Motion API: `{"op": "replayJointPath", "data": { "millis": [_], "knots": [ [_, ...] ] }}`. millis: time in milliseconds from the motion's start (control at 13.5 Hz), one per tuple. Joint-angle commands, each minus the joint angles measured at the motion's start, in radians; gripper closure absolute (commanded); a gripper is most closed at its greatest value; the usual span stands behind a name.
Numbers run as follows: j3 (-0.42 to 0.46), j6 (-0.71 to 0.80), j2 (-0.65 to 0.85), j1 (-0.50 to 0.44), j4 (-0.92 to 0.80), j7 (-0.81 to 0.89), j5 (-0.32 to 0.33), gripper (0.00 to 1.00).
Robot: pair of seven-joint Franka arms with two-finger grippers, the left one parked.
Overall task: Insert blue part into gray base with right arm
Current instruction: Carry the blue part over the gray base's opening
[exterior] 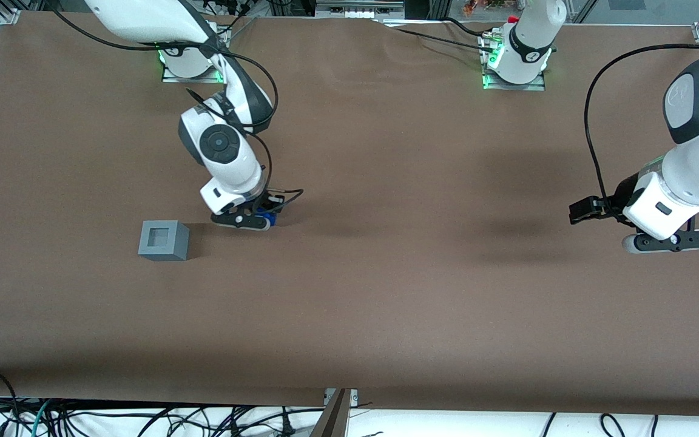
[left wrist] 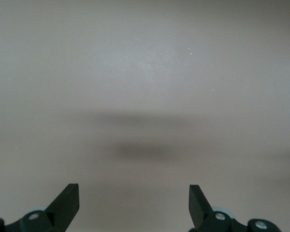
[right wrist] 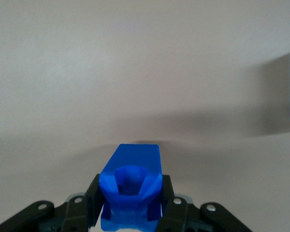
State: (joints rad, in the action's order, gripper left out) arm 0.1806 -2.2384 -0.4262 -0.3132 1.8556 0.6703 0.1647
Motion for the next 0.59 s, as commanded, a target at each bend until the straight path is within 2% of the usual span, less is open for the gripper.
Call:
{"op": "replayJointPath", "data": {
  "millis": [0,74,371,520],
  "knots": [
    [-0.073,0.159,0.023,0.005,-0.102,-0.168,-0.013,0.70],
    [-0.119,0.175,0.036,0.008,-0.107,-0.251,-0.039,0.71],
    [-0.330,0.209,0.095,0.017,-0.104,-0.648,-0.212,0.71],
    [-0.394,0.233,0.113,0.017,-0.092,-0.710,-0.226,0.71]
  ]
}}
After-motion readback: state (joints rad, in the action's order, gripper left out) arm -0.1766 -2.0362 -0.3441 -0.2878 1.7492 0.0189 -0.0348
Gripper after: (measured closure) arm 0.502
